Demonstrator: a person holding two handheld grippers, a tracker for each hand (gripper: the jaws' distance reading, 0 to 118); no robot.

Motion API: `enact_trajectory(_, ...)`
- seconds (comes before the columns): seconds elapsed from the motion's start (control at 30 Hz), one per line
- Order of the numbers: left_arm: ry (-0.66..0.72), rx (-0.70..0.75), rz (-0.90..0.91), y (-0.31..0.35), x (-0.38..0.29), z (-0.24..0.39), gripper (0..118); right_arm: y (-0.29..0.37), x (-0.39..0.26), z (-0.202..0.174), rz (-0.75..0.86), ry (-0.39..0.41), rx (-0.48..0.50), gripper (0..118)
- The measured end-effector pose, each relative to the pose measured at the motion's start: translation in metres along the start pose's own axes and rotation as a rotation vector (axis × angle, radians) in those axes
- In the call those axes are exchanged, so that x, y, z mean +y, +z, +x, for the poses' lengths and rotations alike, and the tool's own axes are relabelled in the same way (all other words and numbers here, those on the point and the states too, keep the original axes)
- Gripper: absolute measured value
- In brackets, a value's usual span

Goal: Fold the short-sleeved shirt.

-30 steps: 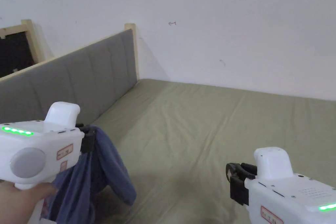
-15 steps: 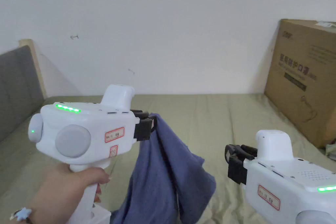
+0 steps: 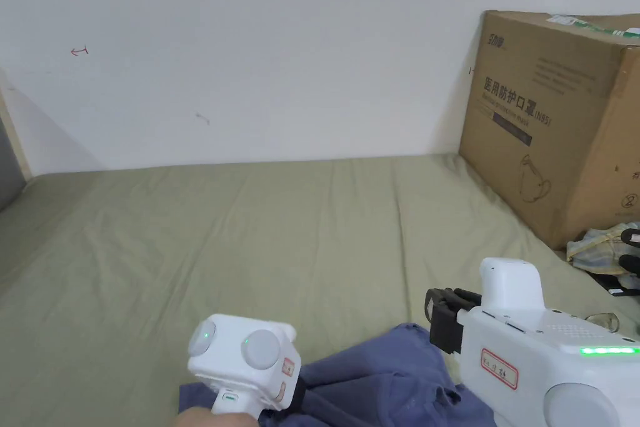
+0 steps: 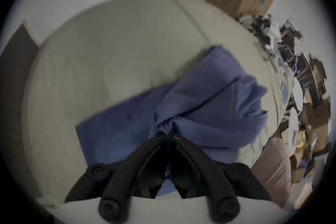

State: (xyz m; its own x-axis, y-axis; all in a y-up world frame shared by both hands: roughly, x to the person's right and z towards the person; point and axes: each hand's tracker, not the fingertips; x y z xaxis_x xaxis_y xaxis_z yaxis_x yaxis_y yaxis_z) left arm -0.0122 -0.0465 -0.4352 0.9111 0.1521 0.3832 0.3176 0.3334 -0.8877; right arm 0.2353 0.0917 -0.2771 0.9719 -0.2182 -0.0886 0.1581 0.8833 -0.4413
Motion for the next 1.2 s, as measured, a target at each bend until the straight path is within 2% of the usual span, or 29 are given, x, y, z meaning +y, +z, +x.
enact_trajectory(0.03, 0.039, -0.038, 0.01, 0.0, -0.006, -0.006, 9, -0.002, -0.002, 0.0, -0.012, 0.002, 0.001, 1)
enact_trajectory(0.07, 0.07, -0.067, 0.034, 0.001, -0.012, -0.011, 19, -0.005, -0.004, -0.001, -0.022, 0.006, 0.001, 1)
enact_trajectory(0.1, 0.091, -0.085, 0.061, 0.005, -0.014, -0.017, 42, -0.007, -0.006, -0.001, -0.03, 0.009, -0.001, 1)
enact_trajectory(0.13, 0.112, -0.095, 0.085, 0.01, -0.016, -0.023, 87, -0.01, -0.007, -0.001, -0.035, 0.011, -0.003, 1)
enact_trajectory(0.17, 0.127, -0.111, 0.108, 0.019, -0.019, -0.027, 105, -0.012, -0.007, -0.002, -0.04, 0.011, -0.003, 1)
enact_trajectory(0.33, 0.201, -0.159, 0.368, 0.093, -0.028, -0.049, 103, -0.017, -0.004, -0.006, -0.04, 0.02, 0.004, 1)
enact_trajectory(0.47, 0.185, -0.008, 0.692, 0.163, -0.059, -0.056, 103, -0.011, -0.001, -0.01, 0.003, 0.036, -0.003, 1)
enact_trajectory(0.53, 0.154, 0.073, 0.788, 0.188, -0.079, -0.057, 98, -0.006, 0.0, -0.01, 0.029, 0.035, -0.006, 1)
enact_trajectory(0.6, 0.129, 0.112, 0.809, 0.204, -0.099, -0.057, 96, -0.003, 0.0, -0.011, 0.043, 0.033, -0.008, 1)
enact_trajectory(0.63, 0.129, 0.129, 0.812, 0.21, -0.109, -0.057, 79, -0.002, 0.0, -0.01, 0.046, 0.032, -0.008, 1)
enact_trajectory(0.67, 0.139, 0.131, 0.804, 0.213, -0.117, -0.058, 55, -0.001, -0.001, -0.01, 0.047, 0.031, -0.008, 1)
enact_trajectory(0.7, 0.144, 0.127, 0.794, 0.213, -0.122, -0.061, 19, 0.0, -0.001, -0.01, 0.046, 0.031, -0.008, 1)
enact_trajectory(0.73, 0.207, 0.132, 0.763, 0.214, -0.128, -0.062, 0, 0.0, -0.001, -0.01, 0.043, 0.032, -0.008, 1)
enact_trajectory(0.83, 0.318, 0.001, 0.654, 0.202, -0.14, -0.084, 0, 0.001, -0.005, -0.01, 0.036, 0.04, -0.007, 1)
enact_trajectory(0.9, 0.343, 0.04, 0.517, 0.177, -0.138, -0.099, 0, 0.002, -0.008, -0.01, 0.029, 0.044, -0.011, 1)
enact_trajectory(0.97, 0.334, 0.049, 0.301, 0.145, -0.131, -0.116, 0, 0.001, -0.01, -0.008, 0.016, 0.038, -0.008, 1)
enact_trajectory(1.1, 0.341, 0.078, 0.139, 0.093, -0.127, -0.121, 0, 0.0, -0.015, -0.003, -0.011, 0.036, -0.01, 1)
enact_trajectory(1.13, 0.351, 0.074, 0.085, 0.076, -0.125, -0.132, 3, 0.0, -0.016, -0.001, -0.016, 0.036, -0.011, 1)
enact_trajectory(1.17, 0.364, 0.09, 0.047, 0.064, -0.124, -0.135, 24, 0.0, -0.017, 0.002, -0.023, 0.037, -0.014, 1)
enact_trajectory(1.2, 0.37, 0.102, 0.041, 0.055, -0.124, -0.138, 65, 0.0, -0.019, 0.005, -0.029, 0.036, -0.019, 1)
